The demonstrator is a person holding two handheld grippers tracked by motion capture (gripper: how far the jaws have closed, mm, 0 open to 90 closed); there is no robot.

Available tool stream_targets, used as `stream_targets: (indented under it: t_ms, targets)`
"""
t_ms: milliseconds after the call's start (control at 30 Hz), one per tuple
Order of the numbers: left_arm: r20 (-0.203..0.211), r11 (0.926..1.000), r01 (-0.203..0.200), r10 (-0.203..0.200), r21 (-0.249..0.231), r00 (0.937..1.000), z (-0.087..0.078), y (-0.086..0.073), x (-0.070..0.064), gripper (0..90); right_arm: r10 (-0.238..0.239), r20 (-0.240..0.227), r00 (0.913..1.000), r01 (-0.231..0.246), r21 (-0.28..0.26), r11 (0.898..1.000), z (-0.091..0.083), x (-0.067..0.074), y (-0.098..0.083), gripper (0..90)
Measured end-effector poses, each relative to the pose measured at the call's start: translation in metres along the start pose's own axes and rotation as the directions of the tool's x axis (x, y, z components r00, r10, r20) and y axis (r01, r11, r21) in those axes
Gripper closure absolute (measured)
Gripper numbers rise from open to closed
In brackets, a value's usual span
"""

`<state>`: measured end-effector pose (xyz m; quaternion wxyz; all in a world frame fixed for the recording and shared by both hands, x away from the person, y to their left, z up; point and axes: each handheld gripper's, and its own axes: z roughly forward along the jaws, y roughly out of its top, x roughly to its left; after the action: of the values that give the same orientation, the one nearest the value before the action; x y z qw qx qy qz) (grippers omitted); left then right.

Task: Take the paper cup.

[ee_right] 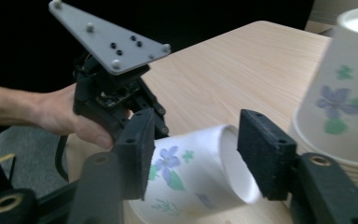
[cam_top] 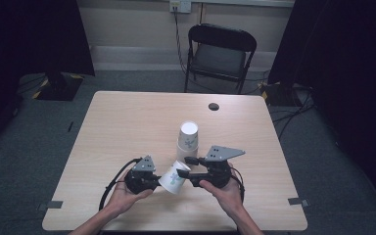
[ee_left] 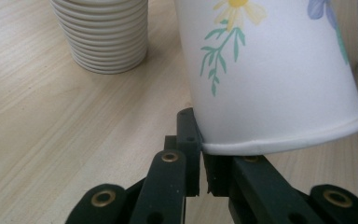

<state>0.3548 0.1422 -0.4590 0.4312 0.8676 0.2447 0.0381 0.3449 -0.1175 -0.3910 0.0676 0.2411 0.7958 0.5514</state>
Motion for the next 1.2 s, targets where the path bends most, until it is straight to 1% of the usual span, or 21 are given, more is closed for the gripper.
stream_targets:
  t_ms: [33,67,167,267,333,367,500,533,600,667,700,800,833,867,900,967,1067,1133,1200]
  targets:
    - [0.001,0.9999,-0.004,0.004,0.011,1.0,0.001,0.0,0.0,86.4,-0.014,-0.007,0.9999,0.014,0.006,1.0,0.003,0.002,0.001,50.1]
    - [0.002,0.9999,-0.004,0.004,0.011,1.0,0.001,0.0,0.0,86.4,-0.031,-0.01,0.9995,0.031,0.017,0.999,0.005,0.004,0.002,52.2]
    - [0.008,0.9998,-0.004,0.004,0.02,1.0,0.001,0.001,0.0,86.4,-0.063,-0.025,0.9977,0.063,0.026,0.998,0.011,0.006,0.003,57.9]
    - [0.015,0.9998,-0.001,0.0,0.018,0.9999,0.0,0.001,0.0,86.4,-0.097,-0.024,0.995,0.098,0.066,0.993,0.017,0.008,0.003,60.6]
    - [0.019,0.9998,0.003,-0.003,0.02,0.9998,0.0,0.0,0.0,86.5,-0.104,-0.022,0.9943,0.105,0.087,0.991,0.019,0.007,0.002,61.9]
    - [0.021,0.9998,0.005,-0.005,0.018,0.9998,0.0,0.0,0.0,86.5,-0.103,-0.028,0.9943,0.105,0.089,0.99,0.019,0.006,0.003,62.6]
    - [0.031,0.9999,0.011,-0.012,0.006,0.9994,0.0,0.0,-0.001,86.6,-0.126,-0.027,0.9917,0.128,0.1,0.987,0.018,0.005,0.002,65.3]
    - [0.029,1.0,0.008,-0.008,0.004,0.9995,-0.001,0.0,0.0,86.6,-0.125,-0.031,0.9917,0.127,0.101,0.987,0.018,0.004,0.002,65.3]
    - [0.033,1.0,0.009,-0.009,-0.003,0.9994,-0.001,0.0,0.0,86.5,-0.133,-0.025,0.9909,0.134,0.106,0.985,0.017,0.004,0.002,65.3]
    - [0.023,0.9997,0.012,-0.012,-0.02,0.9997,-0.002,-0.001,-0.001,86.5,-0.135,-0.025,0.9906,0.137,0.102,0.985,0.016,0.003,0.002,65.2]
    - [0.012,0.9996,0.009,-0.008,-0.026,0.9999,-0.002,-0.001,-0.001,86.4,-0.14,-0.021,0.9899,0.142,0.106,0.984,0.016,0.003,0.002,65.0]
    - [0.024,0.999,0.01,-0.009,-0.044,0.9997,-0.003,-0.001,0.0,86.0,-0.135,-0.001,0.9909,0.134,0.113,0.984,0.015,0.002,0.002,63.8]
    - [0.032,0.9982,0.018,-0.017,-0.056,0.9994,-0.005,-0.001,0.0,86.3,-0.139,0.009,0.9903,0.137,0.122,0.983,0.015,0.001,0.001,63.2]
    - [0.035,0.9977,0.018,-0.016,-0.066,0.9993,-0.006,-0.001,0.0,86.5,-0.139,0.017,0.9901,0.136,0.131,0.982,0.015,0.0,0.001,63.2]
    - [0.029,0.9971,0.021,-0.019,-0.073,0.9994,-0.007,-0.001,0.0,86.7,-0.137,0.019,0.9904,0.133,0.133,0.982,0.015,-0.002,0.0,63.1]
    - [0.028,0.9969,0.022,-0.02,-0.075,0.9994,-0.008,-0.001,0.002,87.1,-0.125,0.011,0.9921,0.122,0.134,0.983,0.014,-0.004,-0.002,61.9]
    - [0.043,0.9943,0.037,-0.032,-0.1,0.9986,-0.011,-0.001,0.003,87.4,-0.144,0.014,0.9895,0.14,0.155,0.978,0.015,-0.004,-0.004,60.0]
    - [0.038,0.9946,0.034,-0.03,-0.098,0.9988,-0.011,-0.001,0.003,87.6,-0.148,0.007,0.989,0.145,0.162,0.976,0.016,-0.004,-0.006,57.1]
    - [0.041,0.9941,0.045,-0.041,-0.098,0.9983,-0.012,-0.002,0.004,87.8,-0.152,-0.011,0.9882,0.152,0.165,0.974,0.016,-0.005,-0.008,53.2]
